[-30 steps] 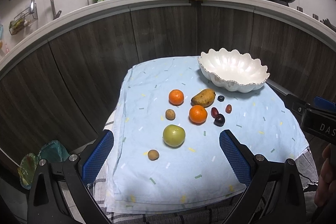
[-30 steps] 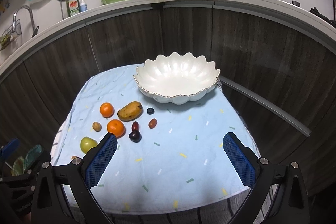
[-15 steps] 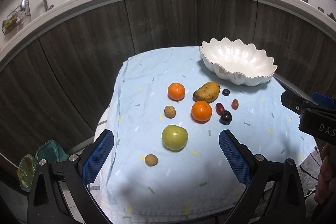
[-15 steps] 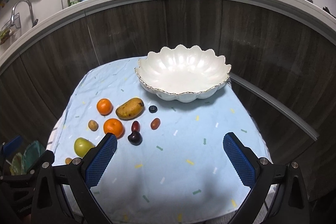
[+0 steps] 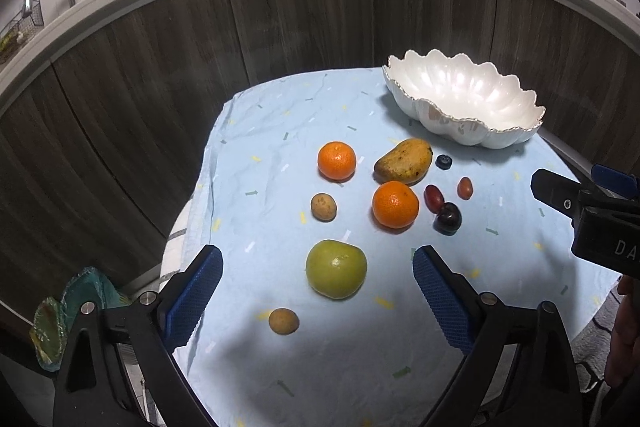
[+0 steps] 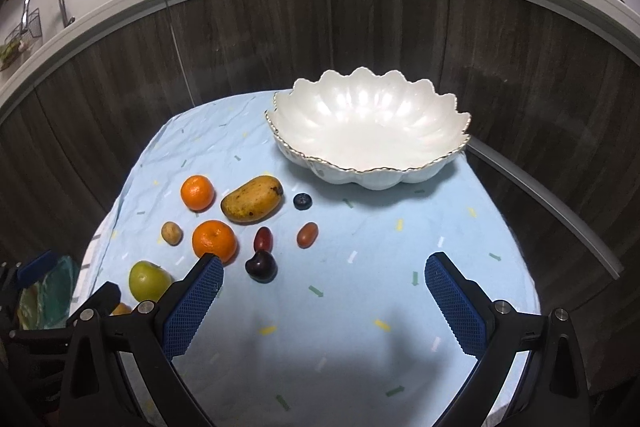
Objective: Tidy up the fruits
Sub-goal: 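Close the left gripper on the green apple while the right gripper grasps the dark plum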
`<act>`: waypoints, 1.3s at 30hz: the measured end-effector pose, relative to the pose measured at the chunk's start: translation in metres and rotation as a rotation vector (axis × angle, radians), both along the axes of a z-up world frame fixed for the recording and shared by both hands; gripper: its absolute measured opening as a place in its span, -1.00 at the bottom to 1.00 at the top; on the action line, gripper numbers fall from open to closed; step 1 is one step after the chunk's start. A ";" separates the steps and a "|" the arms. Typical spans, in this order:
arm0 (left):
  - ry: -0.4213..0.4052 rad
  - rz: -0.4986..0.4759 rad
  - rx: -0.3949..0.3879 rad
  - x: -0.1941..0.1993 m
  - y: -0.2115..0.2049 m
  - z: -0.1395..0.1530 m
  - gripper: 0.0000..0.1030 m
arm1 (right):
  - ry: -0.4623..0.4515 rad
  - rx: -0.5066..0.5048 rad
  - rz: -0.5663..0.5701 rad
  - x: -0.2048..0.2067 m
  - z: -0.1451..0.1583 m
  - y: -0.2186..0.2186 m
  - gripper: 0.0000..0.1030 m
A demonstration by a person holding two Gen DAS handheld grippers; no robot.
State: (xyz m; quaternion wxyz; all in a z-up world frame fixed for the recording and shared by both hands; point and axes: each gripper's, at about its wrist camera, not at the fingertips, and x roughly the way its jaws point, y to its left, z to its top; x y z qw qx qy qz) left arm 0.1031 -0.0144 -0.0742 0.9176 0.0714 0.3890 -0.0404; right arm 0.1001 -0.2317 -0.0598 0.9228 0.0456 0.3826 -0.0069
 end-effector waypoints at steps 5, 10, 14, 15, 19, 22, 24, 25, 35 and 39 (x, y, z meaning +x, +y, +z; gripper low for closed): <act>0.012 -0.018 0.013 0.009 0.000 -0.010 0.76 | 0.015 -0.006 0.024 0.009 -0.009 0.006 0.98; 0.020 -0.053 0.036 0.017 -0.005 -0.021 0.63 | 0.035 -0.012 0.057 0.018 -0.019 0.012 0.88; 0.037 -0.070 0.039 0.022 -0.006 -0.030 0.62 | 0.054 -0.018 0.077 0.025 -0.028 0.016 0.80; 0.044 -0.074 0.038 0.023 -0.007 -0.033 0.59 | 0.059 -0.019 0.082 0.027 -0.030 0.017 0.77; 0.074 -0.082 0.033 0.029 -0.006 -0.044 0.49 | 0.070 -0.028 0.104 0.033 -0.038 0.022 0.69; 0.085 -0.083 0.029 0.033 -0.005 -0.050 0.44 | 0.078 -0.032 0.126 0.040 -0.044 0.027 0.62; 0.094 -0.083 0.022 0.035 -0.004 -0.053 0.41 | 0.082 -0.031 0.142 0.044 -0.048 0.030 0.53; 0.098 -0.083 0.019 0.036 -0.004 -0.055 0.39 | 0.082 -0.029 0.149 0.045 -0.050 0.032 0.52; 0.124 -0.086 0.005 0.044 -0.004 -0.069 0.24 | 0.131 -0.025 0.191 0.058 -0.070 0.045 0.15; 0.139 -0.081 -0.004 0.046 -0.003 -0.074 0.15 | 0.156 -0.019 0.203 0.061 -0.078 0.048 0.00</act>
